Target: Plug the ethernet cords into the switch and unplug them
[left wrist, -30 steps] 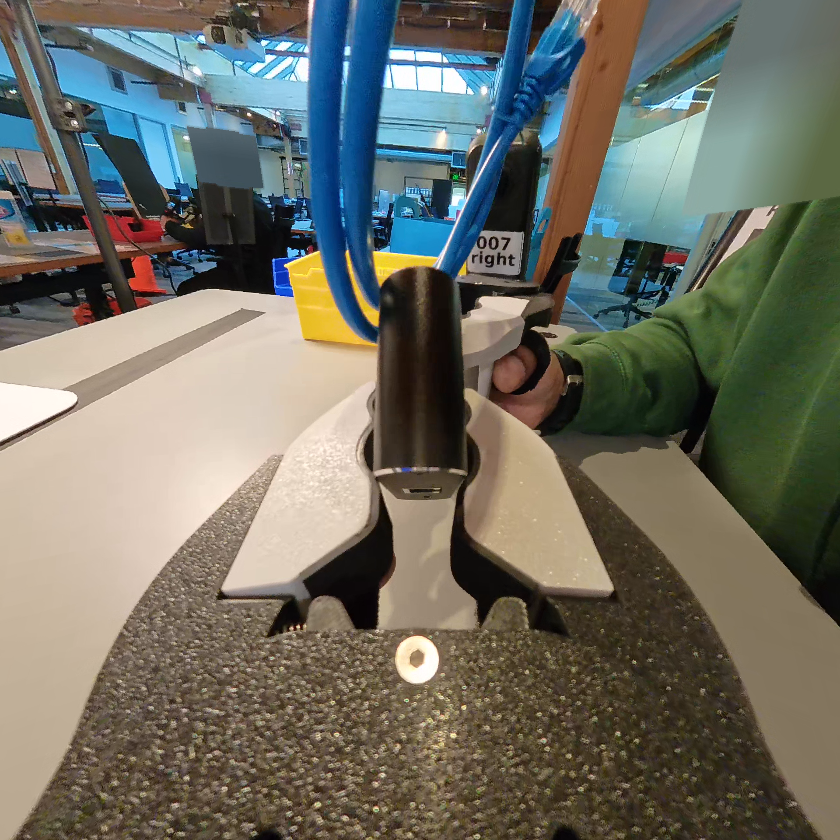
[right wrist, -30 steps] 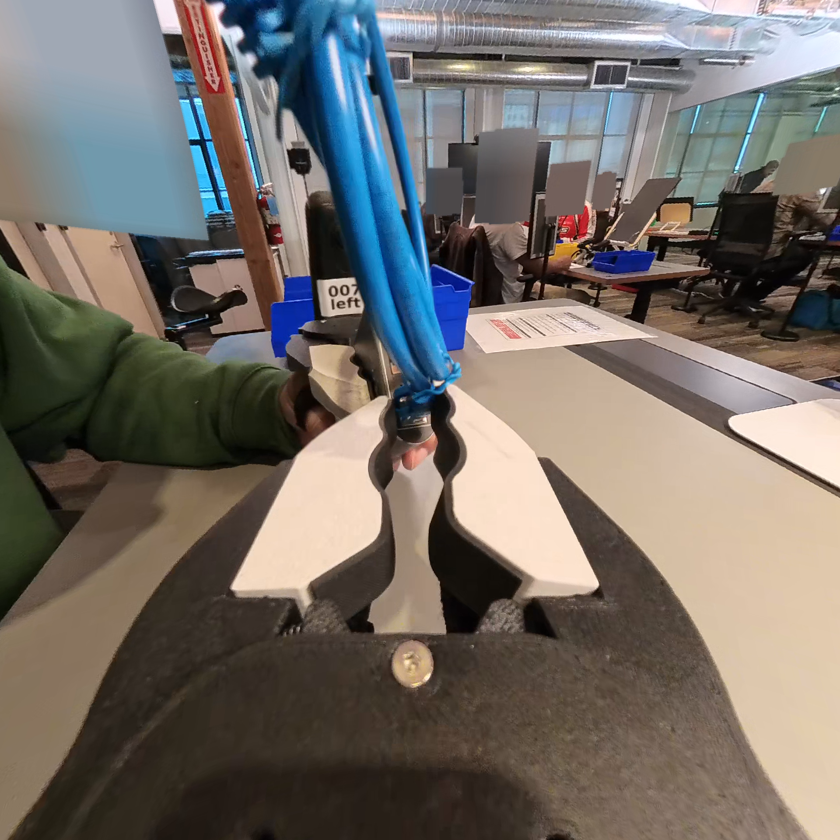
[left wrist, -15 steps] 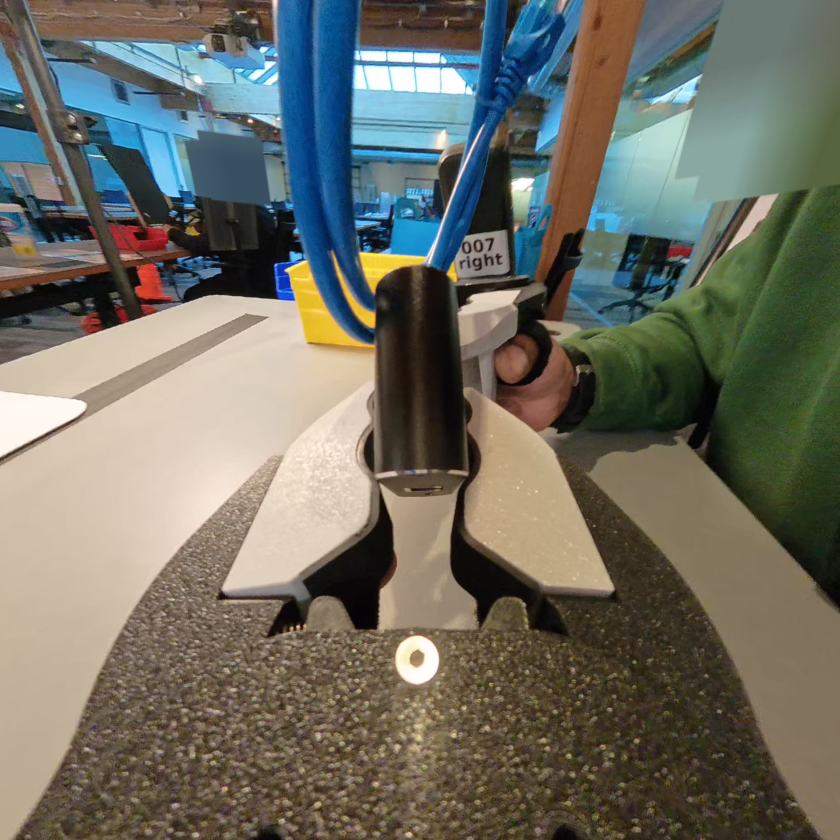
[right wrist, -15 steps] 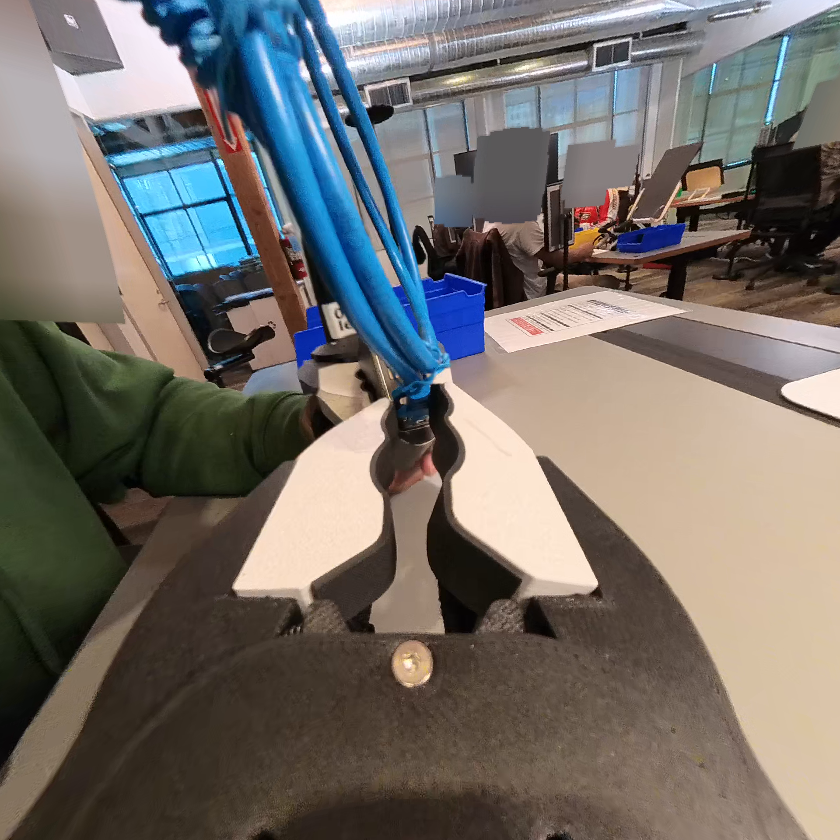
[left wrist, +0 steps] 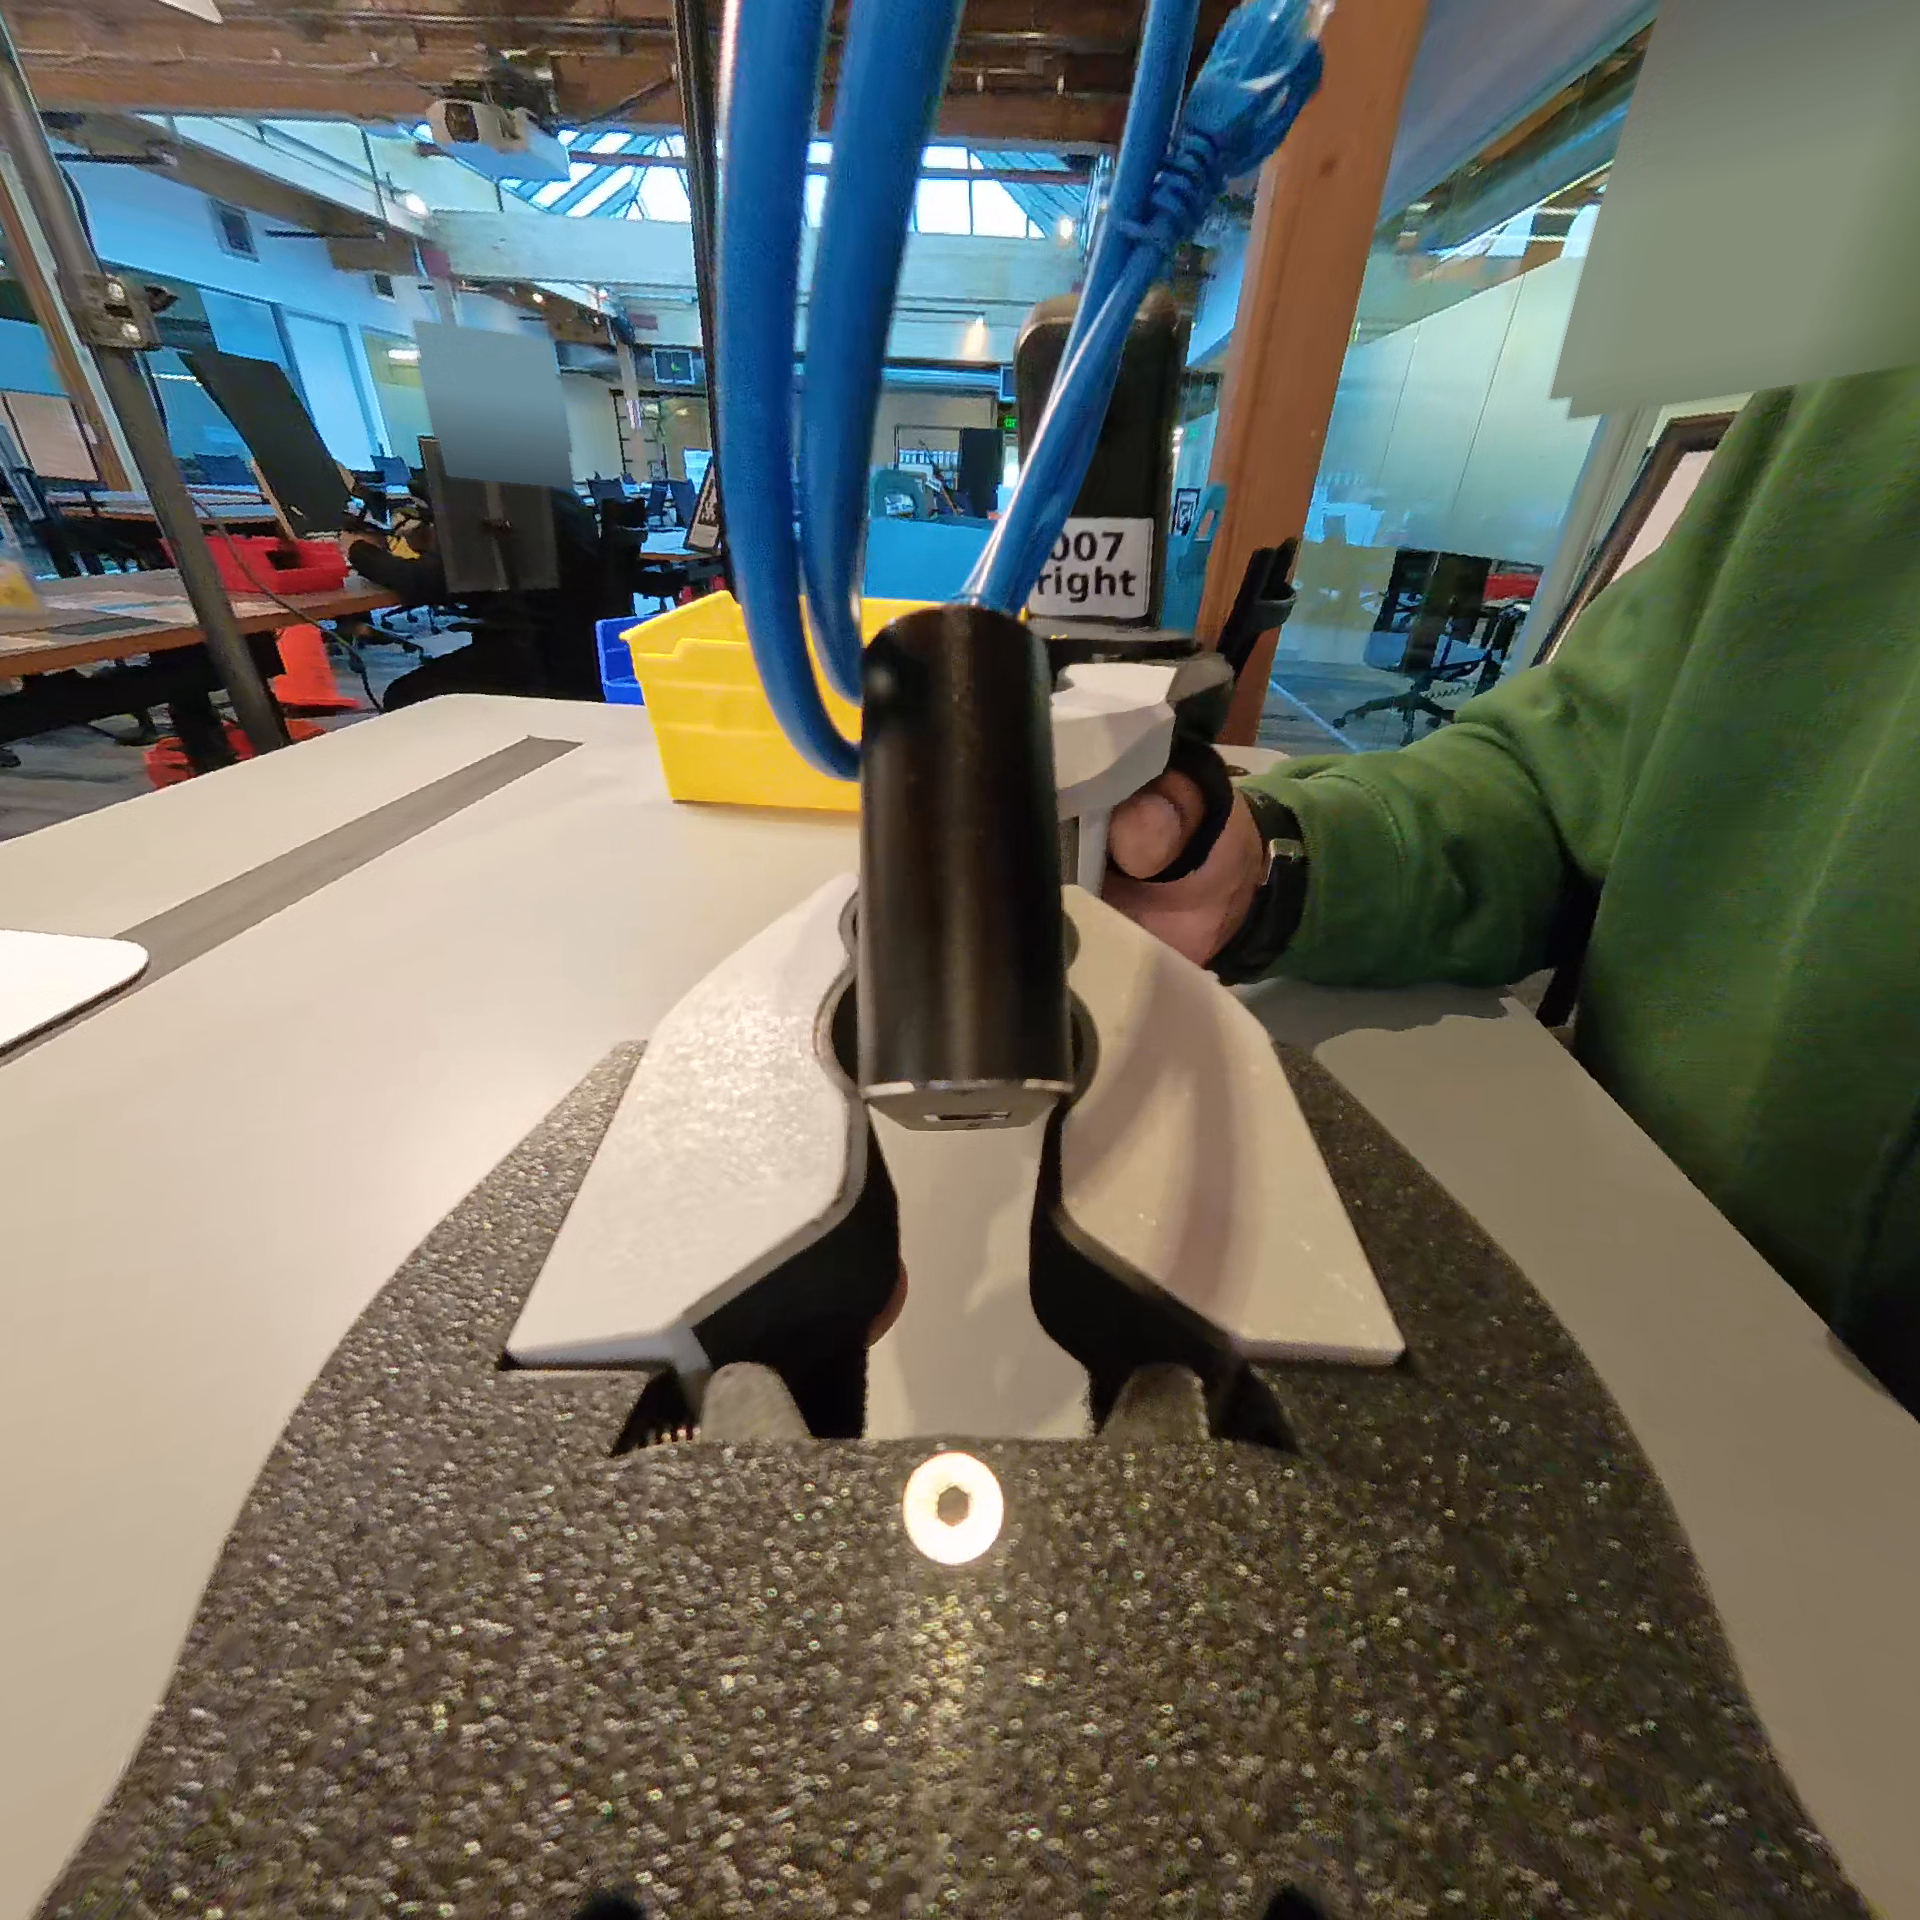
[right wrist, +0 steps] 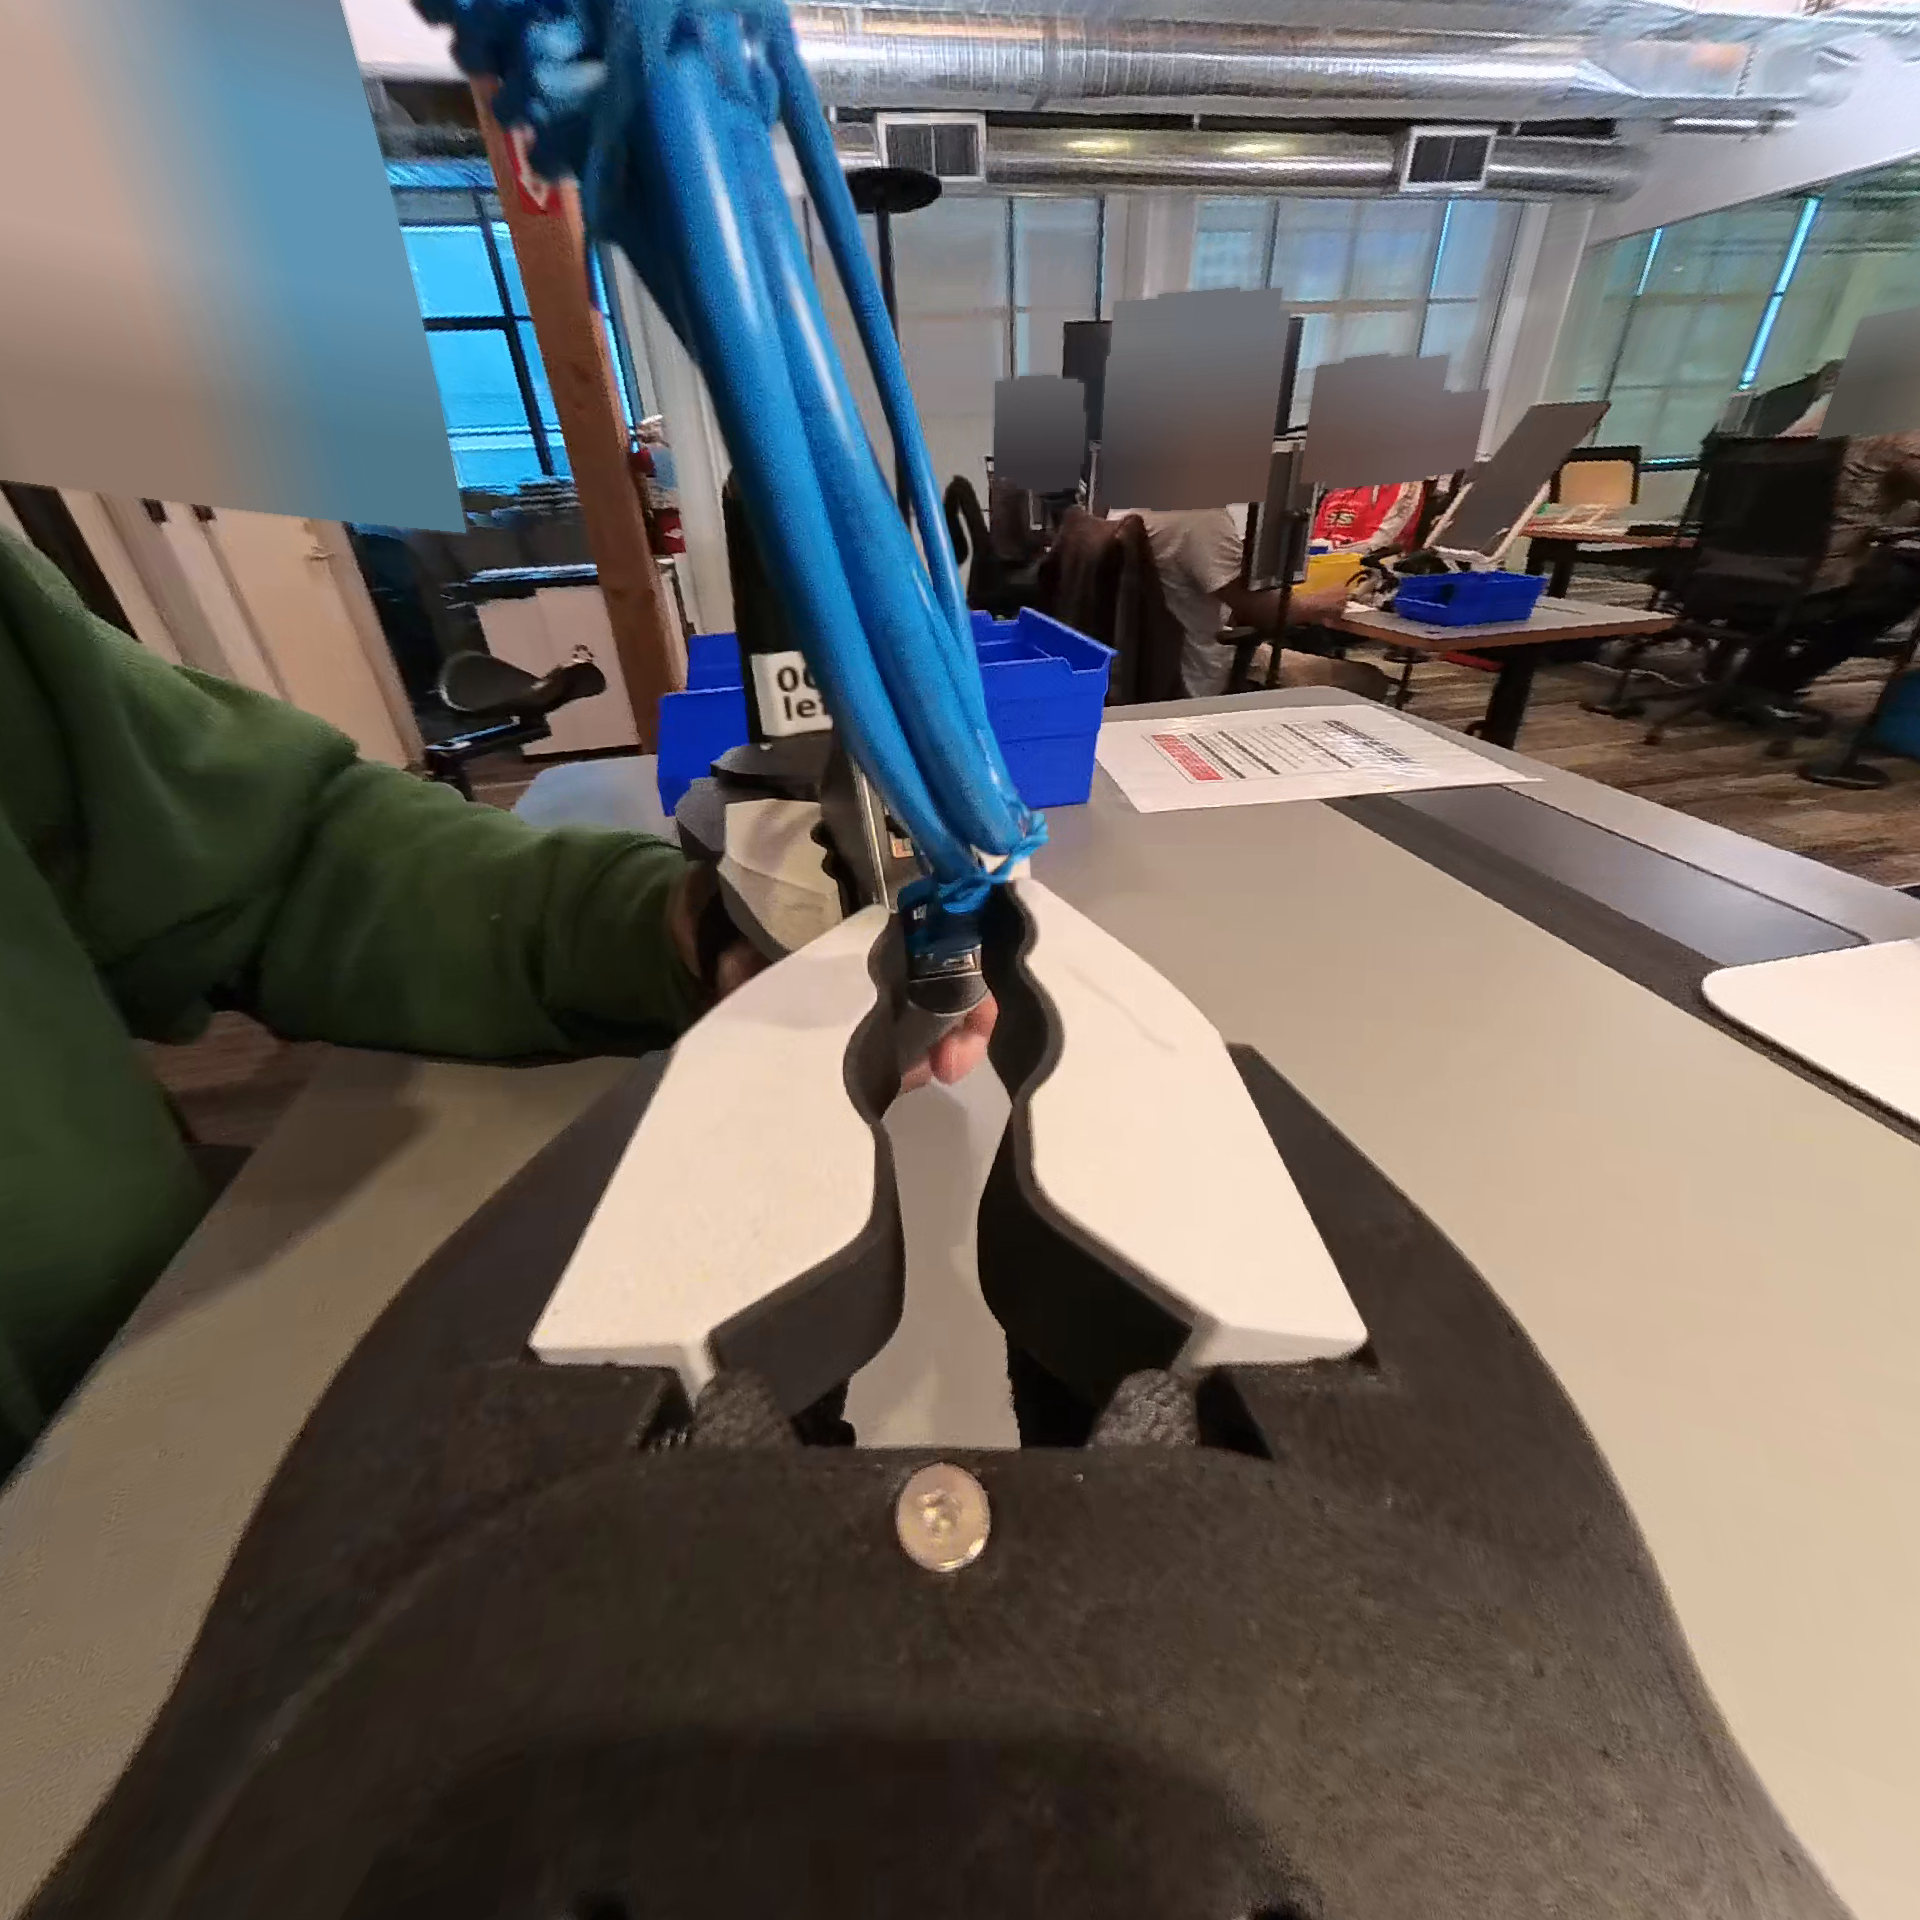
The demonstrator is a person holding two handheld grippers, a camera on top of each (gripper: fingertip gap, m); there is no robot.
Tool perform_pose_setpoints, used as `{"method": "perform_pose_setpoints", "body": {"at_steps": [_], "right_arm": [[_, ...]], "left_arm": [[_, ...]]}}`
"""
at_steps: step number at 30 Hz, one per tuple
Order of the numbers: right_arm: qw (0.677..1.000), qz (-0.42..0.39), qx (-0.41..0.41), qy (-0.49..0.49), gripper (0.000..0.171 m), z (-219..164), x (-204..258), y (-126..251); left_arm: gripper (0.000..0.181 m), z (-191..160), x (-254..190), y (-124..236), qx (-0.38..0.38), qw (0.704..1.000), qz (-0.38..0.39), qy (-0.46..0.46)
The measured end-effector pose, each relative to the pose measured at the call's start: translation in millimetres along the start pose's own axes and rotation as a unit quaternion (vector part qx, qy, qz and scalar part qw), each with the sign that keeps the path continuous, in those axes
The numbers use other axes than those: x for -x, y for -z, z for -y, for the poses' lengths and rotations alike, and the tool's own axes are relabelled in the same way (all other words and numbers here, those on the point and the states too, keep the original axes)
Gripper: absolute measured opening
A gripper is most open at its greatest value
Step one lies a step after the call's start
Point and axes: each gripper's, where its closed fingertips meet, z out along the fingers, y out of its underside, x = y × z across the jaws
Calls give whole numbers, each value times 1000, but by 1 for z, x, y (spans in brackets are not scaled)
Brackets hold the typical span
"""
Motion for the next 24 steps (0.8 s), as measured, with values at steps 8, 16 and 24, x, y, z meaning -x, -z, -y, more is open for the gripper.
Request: {"method": "perform_pose_setpoints", "body": {"at_steps": [8, 16, 24], "right_arm": [[1000, -16, 3, 8, 14, 0, -2, 0], [1000, -24, 14, 7, 14, -8, -5, 0], [998, 36, 52, 12, 13, -25, 11, -2]], "left_arm": [[29, 0, 2, 0, 3, 1000, 13, -11], [28, -7, 6, 1, 35, 998, 28, -40], [29, -21, -4, 11, 103, 982, 1, -161]]}}
